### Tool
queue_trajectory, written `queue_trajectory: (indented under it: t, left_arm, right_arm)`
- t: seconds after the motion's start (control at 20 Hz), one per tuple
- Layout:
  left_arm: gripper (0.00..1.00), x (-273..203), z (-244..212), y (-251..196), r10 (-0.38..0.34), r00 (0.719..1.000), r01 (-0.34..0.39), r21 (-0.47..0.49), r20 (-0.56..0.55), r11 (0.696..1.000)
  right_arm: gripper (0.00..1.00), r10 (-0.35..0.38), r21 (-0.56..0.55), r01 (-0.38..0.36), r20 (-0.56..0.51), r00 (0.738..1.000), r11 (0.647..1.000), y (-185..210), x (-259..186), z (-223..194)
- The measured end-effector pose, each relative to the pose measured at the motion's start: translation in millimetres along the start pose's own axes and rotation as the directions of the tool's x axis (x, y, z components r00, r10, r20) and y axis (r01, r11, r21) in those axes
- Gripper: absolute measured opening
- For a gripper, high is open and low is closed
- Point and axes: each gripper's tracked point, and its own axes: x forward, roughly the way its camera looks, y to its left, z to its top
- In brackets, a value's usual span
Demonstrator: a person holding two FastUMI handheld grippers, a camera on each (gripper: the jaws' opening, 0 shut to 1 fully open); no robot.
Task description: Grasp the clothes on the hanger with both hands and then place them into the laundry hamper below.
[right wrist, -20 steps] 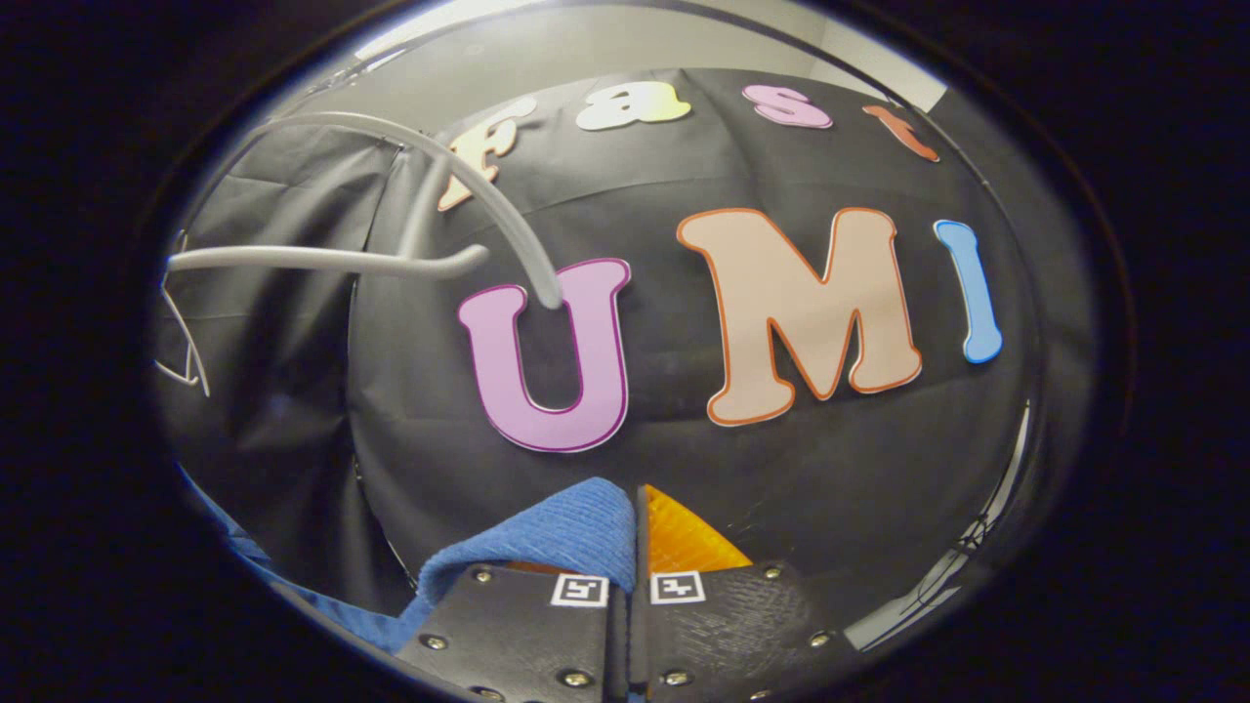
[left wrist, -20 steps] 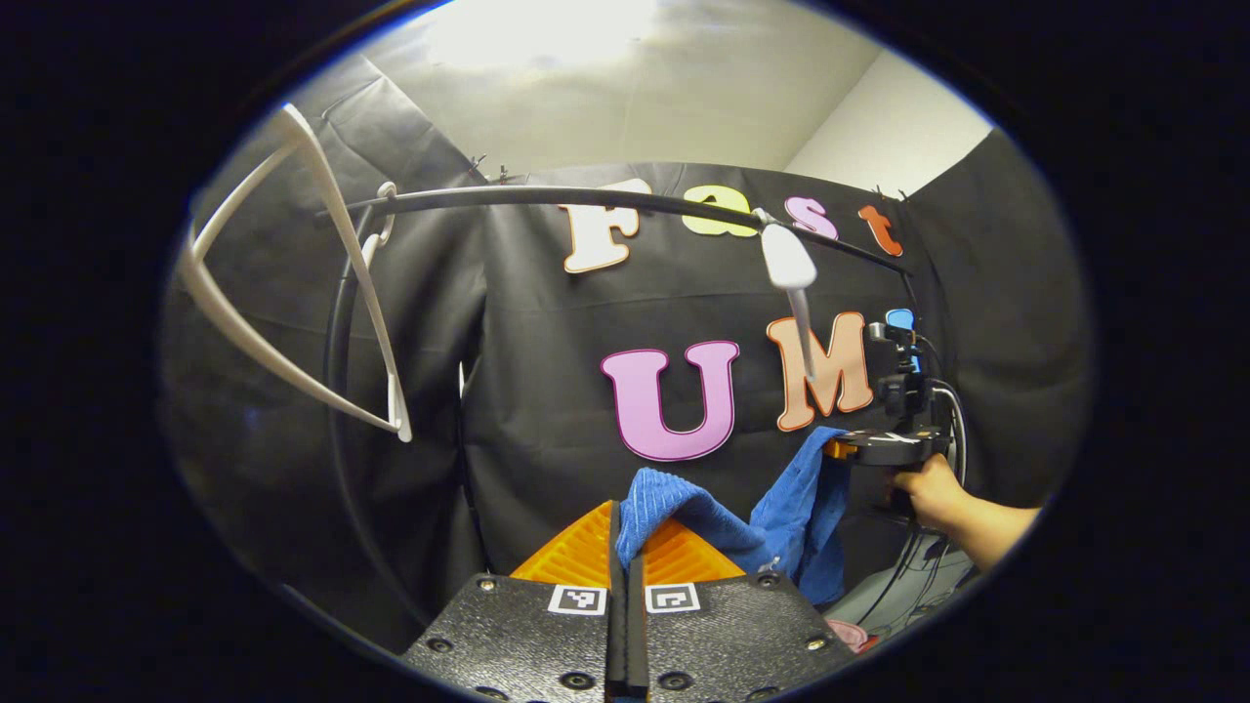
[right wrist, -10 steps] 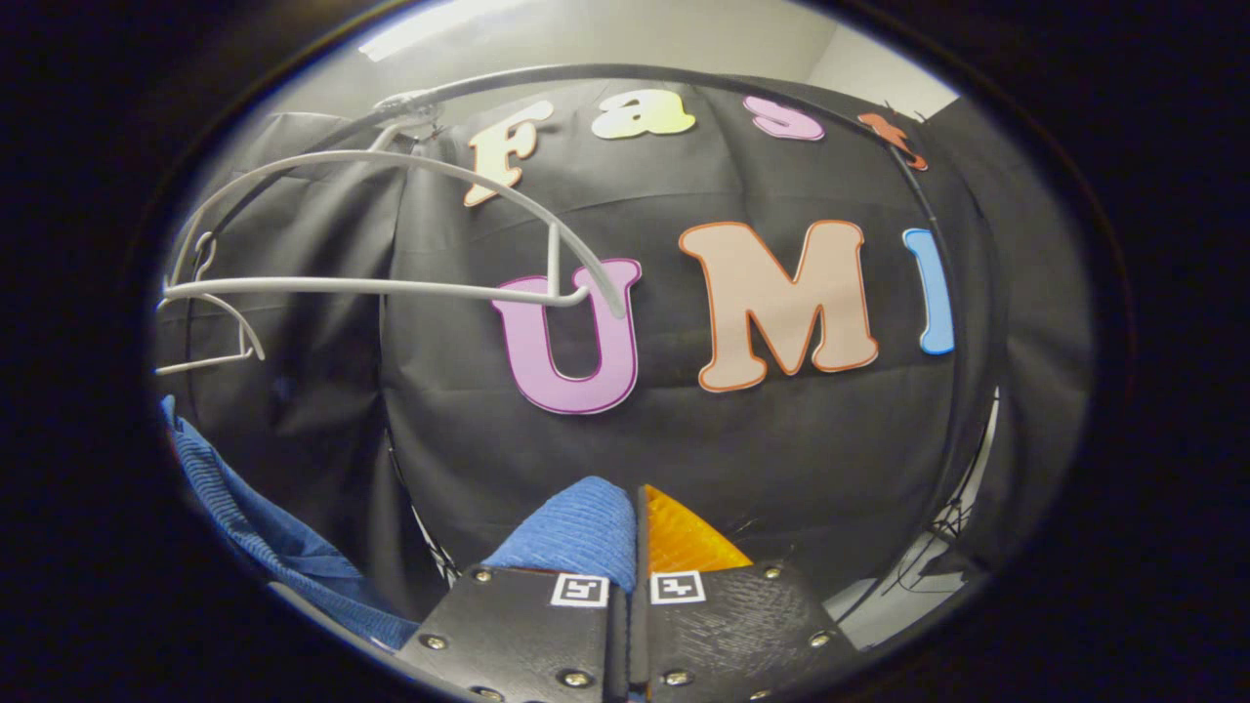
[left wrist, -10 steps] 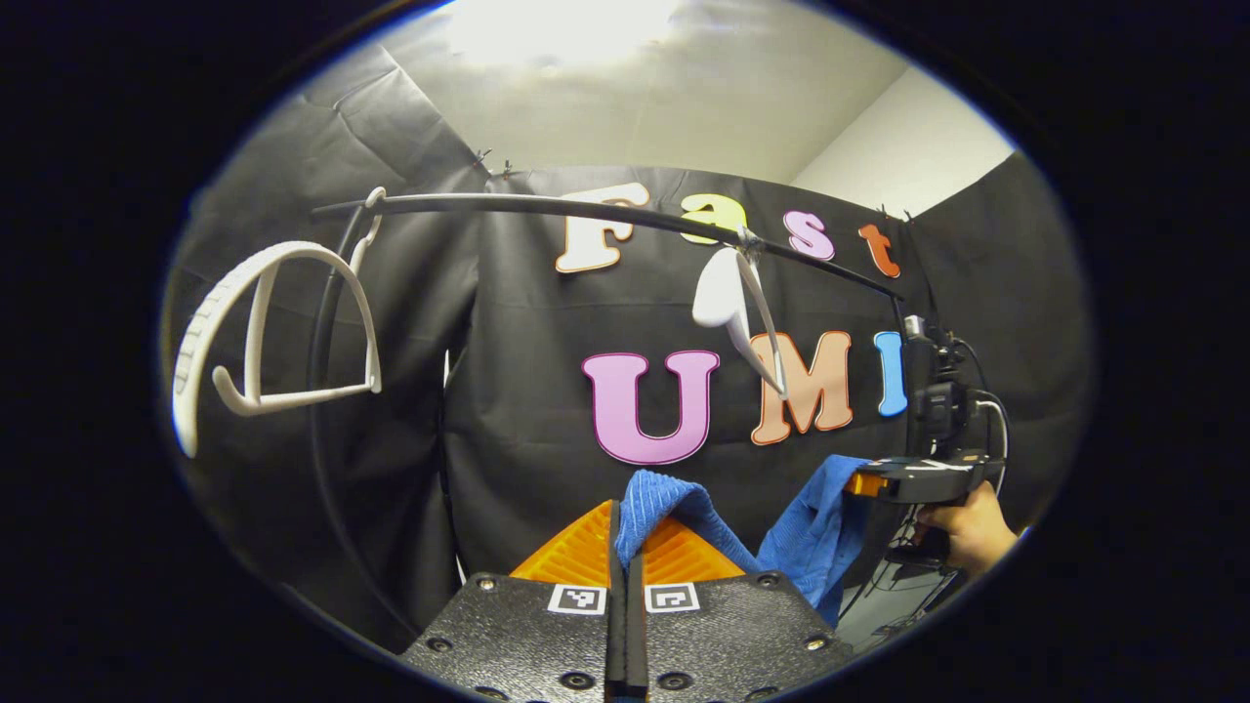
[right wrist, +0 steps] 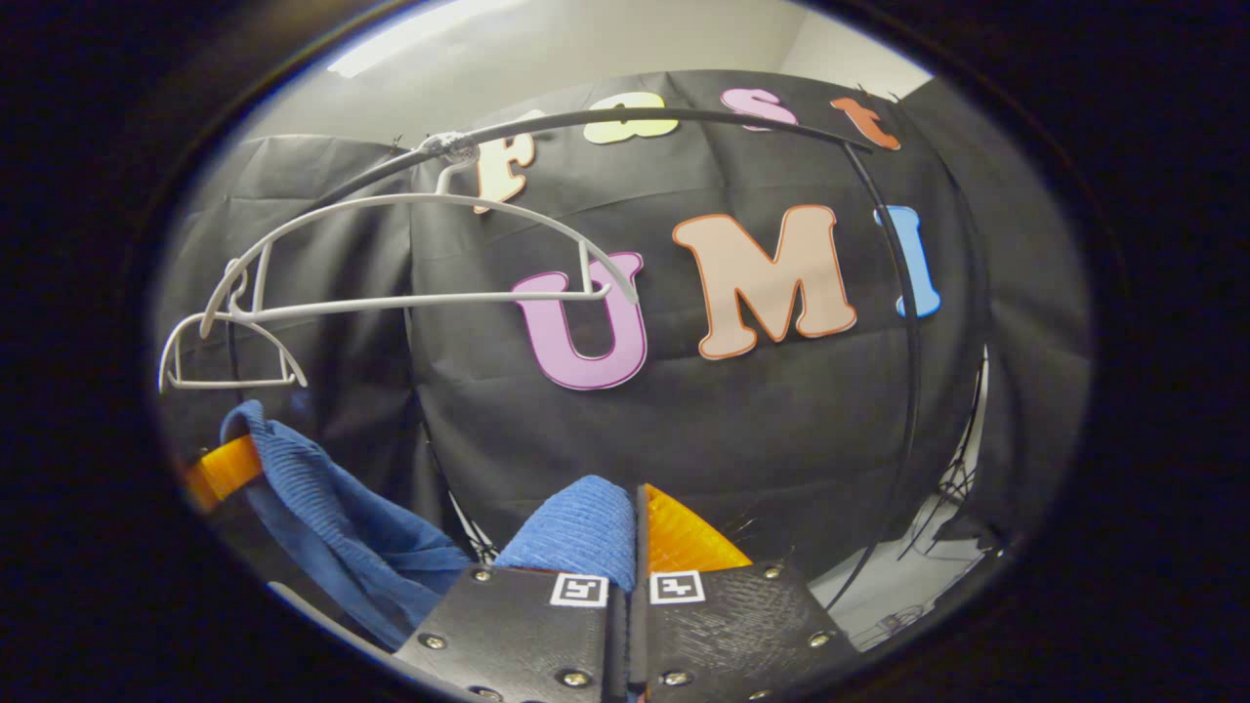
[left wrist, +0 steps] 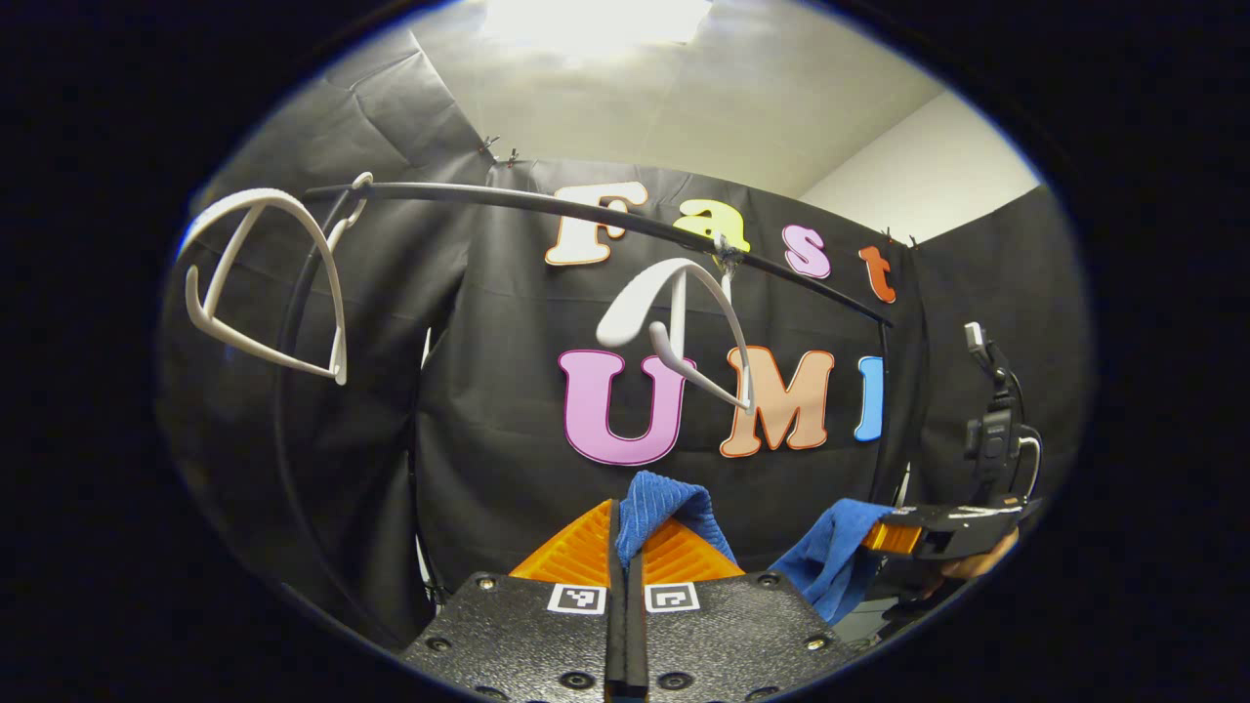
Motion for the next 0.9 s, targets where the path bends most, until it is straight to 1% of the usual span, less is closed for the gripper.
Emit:
queue_trajectory:
  t: [0.05,0.1,0.15,0.25,0.3,0.4,0.45,0.5,0.55,0.65,0.8,0.85,0.9]
  left_arm:
    - [0.0,1.4,-5.0,-9.1,-0.012,1.0,0.012,0.007,-0.01,1.0]
    - [0.0,2.4,-9.3,-17.5,-0.025,1.0,0.025,0.013,-0.016,1.0]
    - [0.0,4.0,-10.8,-22.7,-0.03,0.999,0.03,0.007,-0.017,1.0]
    - [0.0,9.0,-18.3,-39.8,-0.059,0.998,0.059,-0.016,-0.035,0.998]
    - [0.0,10.9,-18.9,-50.9,-0.079,0.996,0.078,-0.019,-0.04,0.997]
    - [0.0,7.8,-20.2,-71.5,-0.107,0.994,0.107,0.002,-0.026,0.994]
    - [0.0,8.6,-20.6,-78.4,-0.113,0.993,0.114,0.018,-0.02,0.993]
    - [0.0,11.4,-26.0,-78.3,-0.101,0.995,0.101,0.018,-0.016,0.995]
    - [0.01,14.9,-19.4,-84.8,-0.118,0.993,0.118,0.005,-0.018,0.993]
    - [0.01,12.8,-21.4,-107.0,-0.168,0.986,0.167,-0.04,-0.017,0.985]
    - [0.01,24.4,-11.5,-127.3,-0.201,0.979,0.201,-0.037,-0.013,0.979]
    - [0.0,25.7,-8.9,-134.2,-0.21,0.978,0.209,-0.038,-0.008,0.977]
    - [0.01,25.6,-6.6,-139.4,-0.218,0.976,0.218,-0.038,-0.002,0.975]
  right_arm:
    - [0.02,-0.003,0.013,0.003,-0.003,1.0,1.0,2.0,-7.5,-1.4]
    - [0.04,0.004,0.024,-0.004,-0.008,1.0,1.0,7.2,-14.8,-3.0]
    - [0.02,0.024,0.032,-0.023,-0.015,1.0,0.999,14.0,-20.5,-6.2]
    - [0.02,0.064,0.074,-0.061,-0.033,0.997,0.995,26.9,-33.7,-10.3]
    - [0.02,0.07,0.093,-0.067,-0.028,0.997,0.993,30.3,-41.0,-7.2]
    - [0.02,0.088,0.079,-0.087,-0.01,0.996,0.993,40.4,-52.4,0.8]
    - [0.02,0.083,0.059,-0.083,-0.004,0.997,0.995,40.2,-57.5,4.3]
    - [0.02,0.061,0.063,-0.061,0.009,0.998,0.996,29.8,-63.2,8.5]
    - [0.03,0.036,0.073,-0.036,0.01,0.999,0.997,18.8,-70.1,11.7]
    - [0.03,0.006,0.075,-0.008,0.022,1.0,0.997,5.8,-74.0,17.9]
    - [0.03,-0.026,0.07,0.023,0.046,0.999,0.997,-10.7,-82.5,30.8]
    - [0.0,-0.039,0.066,0.036,0.053,0.998,0.997,-16.4,-84.5,36.0]
    - [0.03,-0.048,0.057,0.044,0.06,0.997,0.997,-20.7,-86.5,39.7]
